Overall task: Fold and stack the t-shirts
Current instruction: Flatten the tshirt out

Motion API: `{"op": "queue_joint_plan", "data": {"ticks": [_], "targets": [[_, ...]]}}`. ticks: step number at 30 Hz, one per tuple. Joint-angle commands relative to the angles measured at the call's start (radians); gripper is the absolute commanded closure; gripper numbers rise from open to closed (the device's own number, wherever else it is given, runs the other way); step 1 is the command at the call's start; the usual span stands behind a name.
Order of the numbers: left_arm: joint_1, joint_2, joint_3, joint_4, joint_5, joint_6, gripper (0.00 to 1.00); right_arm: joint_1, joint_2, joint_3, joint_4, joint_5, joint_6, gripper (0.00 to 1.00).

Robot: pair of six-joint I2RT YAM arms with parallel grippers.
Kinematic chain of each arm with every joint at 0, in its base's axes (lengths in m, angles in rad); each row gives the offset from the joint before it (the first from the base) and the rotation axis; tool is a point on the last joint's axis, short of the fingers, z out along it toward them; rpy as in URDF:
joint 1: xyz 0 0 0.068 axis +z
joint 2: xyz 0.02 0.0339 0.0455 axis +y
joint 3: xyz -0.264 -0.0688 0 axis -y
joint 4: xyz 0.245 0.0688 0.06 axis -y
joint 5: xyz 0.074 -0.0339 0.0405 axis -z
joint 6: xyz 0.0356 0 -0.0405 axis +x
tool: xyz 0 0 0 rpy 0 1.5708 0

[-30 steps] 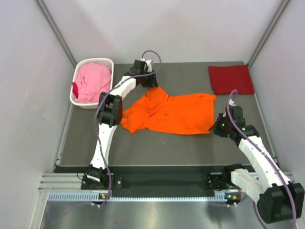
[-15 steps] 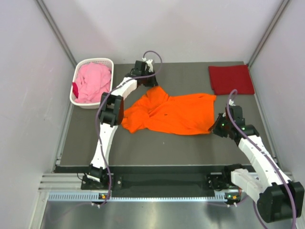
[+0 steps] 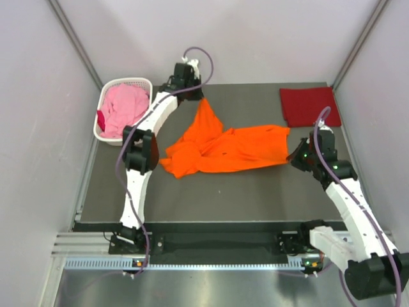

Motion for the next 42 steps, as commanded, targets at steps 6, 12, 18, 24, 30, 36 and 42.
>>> {"op": "queue_joint_plan", "data": {"ticks": [6, 12, 18, 24, 30, 36, 42], "targets": [[0.013, -0.380, -0.014, -0.003, -0.256, 0.072, 1.00, 0.004, -0.083, 0.102, -0.081, 0.086, -0.025, 1.00], [0.015, -0.392, -0.054, 0.053, -0.304, 0.073, 1.00, 0.004, -0.129, 0.064, -0.090, 0.077, -0.020, 1.00], [0.015, -0.210, 0.061, 0.108, -0.263, 0.030, 1.00, 0.004, -0.138, 0.035, -0.075, 0.058, -0.020, 1.00], [0.021, 0.016, 0.259, 0.006, -0.169, 0.009, 0.72, 0.004, -0.115, 0.019, -0.070, 0.055, -0.023, 1.00], [0.019, -0.246, -0.113, -0.075, -0.239, 0.026, 0.51, 0.005, -0.105, 0.021, -0.061, 0.047, -0.028, 1.00], [0.021, -0.453, -0.496, -0.174, -0.174, -0.039, 0.52, 0.005, -0.095, 0.019, -0.035, 0.005, -0.028, 1.00], [0.025, -0.481, -0.686, -0.145, -0.119, -0.109, 0.52, 0.005, -0.082, 0.012, -0.024, -0.026, -0.040, 1.00]]}}
